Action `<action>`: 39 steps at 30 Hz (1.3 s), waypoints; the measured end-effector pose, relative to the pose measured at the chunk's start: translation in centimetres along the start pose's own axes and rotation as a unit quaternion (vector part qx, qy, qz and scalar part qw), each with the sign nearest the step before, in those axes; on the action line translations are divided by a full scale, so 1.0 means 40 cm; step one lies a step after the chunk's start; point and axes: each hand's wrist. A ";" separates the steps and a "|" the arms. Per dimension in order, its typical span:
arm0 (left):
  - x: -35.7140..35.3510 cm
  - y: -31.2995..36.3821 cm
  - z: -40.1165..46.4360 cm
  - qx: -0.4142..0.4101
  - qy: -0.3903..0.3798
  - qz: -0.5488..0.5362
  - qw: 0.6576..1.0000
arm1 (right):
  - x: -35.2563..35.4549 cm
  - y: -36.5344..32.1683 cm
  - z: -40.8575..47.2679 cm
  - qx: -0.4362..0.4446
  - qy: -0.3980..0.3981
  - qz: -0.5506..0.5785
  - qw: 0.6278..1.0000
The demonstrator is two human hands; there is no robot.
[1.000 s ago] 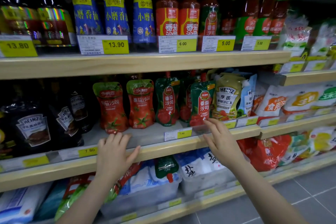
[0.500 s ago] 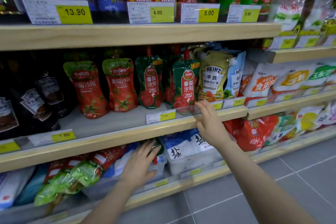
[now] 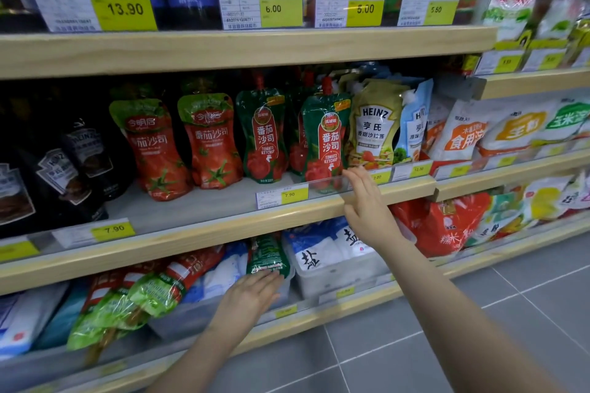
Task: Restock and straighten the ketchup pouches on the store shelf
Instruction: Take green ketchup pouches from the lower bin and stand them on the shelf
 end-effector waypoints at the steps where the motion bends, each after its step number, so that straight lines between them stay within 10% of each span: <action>1: 0.003 -0.004 -0.012 -0.011 -0.004 0.021 1.000 | 0.000 0.001 0.000 -0.001 -0.001 -0.002 1.000; 6: 0.027 -0.030 0.025 0.061 -0.069 0.055 0.994 | -0.006 -0.004 0.001 -0.008 0.003 0.006 1.000; 16: 0.109 0.009 0.046 0.066 0.151 -0.094 0.982 | -0.002 -0.014 0.004 -0.018 -0.003 0.000 1.000; 21: 0.243 0.000 0.112 0.095 0.140 -0.159 0.973 | 0.013 -0.022 0.004 -0.034 -0.026 -0.005 0.999; 32: 0.443 -0.045 0.291 0.165 0.232 -0.409 0.867 | 0.023 -0.029 0.010 -0.051 -0.035 0.008 0.998; 39: 0.558 -0.093 0.387 0.040 0.361 -0.202 0.909 | 0.011 -0.016 0.010 -0.051 -0.025 0.006 0.998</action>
Point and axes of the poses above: each hand's wrist, its own z-axis towards the middle knuckle, its own x-axis out of the back of the hand, y = z × x, and after that the axes turned 3 degrees about -y, right-handed
